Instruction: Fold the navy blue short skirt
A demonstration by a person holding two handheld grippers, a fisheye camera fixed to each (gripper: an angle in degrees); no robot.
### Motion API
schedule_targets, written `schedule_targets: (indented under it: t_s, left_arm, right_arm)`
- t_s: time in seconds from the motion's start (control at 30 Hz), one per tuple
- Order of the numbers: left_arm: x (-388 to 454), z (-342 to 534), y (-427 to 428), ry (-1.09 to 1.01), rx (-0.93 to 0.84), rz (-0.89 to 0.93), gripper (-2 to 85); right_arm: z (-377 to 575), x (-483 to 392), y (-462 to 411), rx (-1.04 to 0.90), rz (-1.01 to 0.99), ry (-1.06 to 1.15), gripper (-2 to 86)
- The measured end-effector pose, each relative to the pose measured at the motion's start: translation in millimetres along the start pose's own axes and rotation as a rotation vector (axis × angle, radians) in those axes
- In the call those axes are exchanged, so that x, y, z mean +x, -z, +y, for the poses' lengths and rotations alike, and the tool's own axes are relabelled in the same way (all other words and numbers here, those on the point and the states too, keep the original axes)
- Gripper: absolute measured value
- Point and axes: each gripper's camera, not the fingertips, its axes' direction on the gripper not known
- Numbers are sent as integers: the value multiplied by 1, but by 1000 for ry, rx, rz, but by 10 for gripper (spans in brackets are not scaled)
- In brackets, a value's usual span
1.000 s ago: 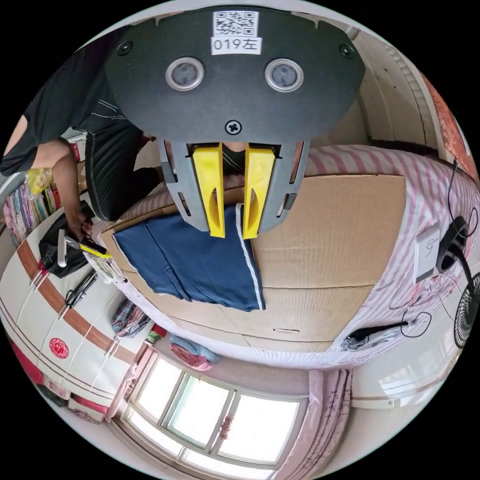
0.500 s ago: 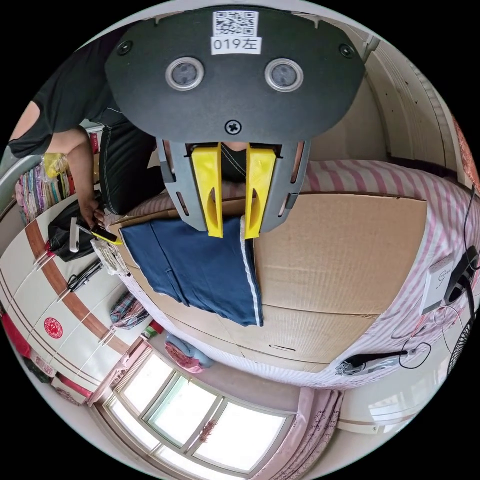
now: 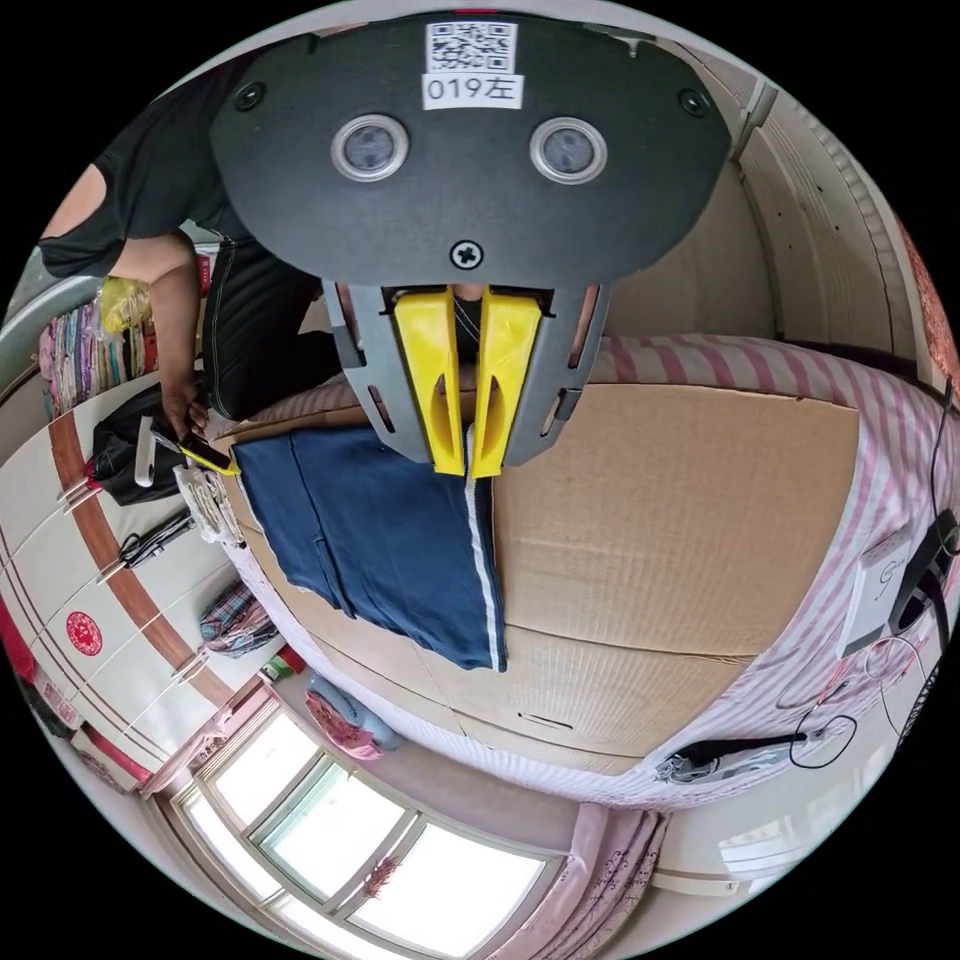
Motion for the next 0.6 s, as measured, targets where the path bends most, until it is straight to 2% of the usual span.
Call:
schedule_targets:
  t_s: [0.33, 0.6]
  left_arm:
    - [5, 9, -6, 53, 25, 48, 9]
    - [35, 20, -14, 55, 59, -39, 14]
  right_arm:
    - [-4, -33, 14, 2, 95, 39, -5]
    - [-7, -49, 16, -6, 107, 39, -5]
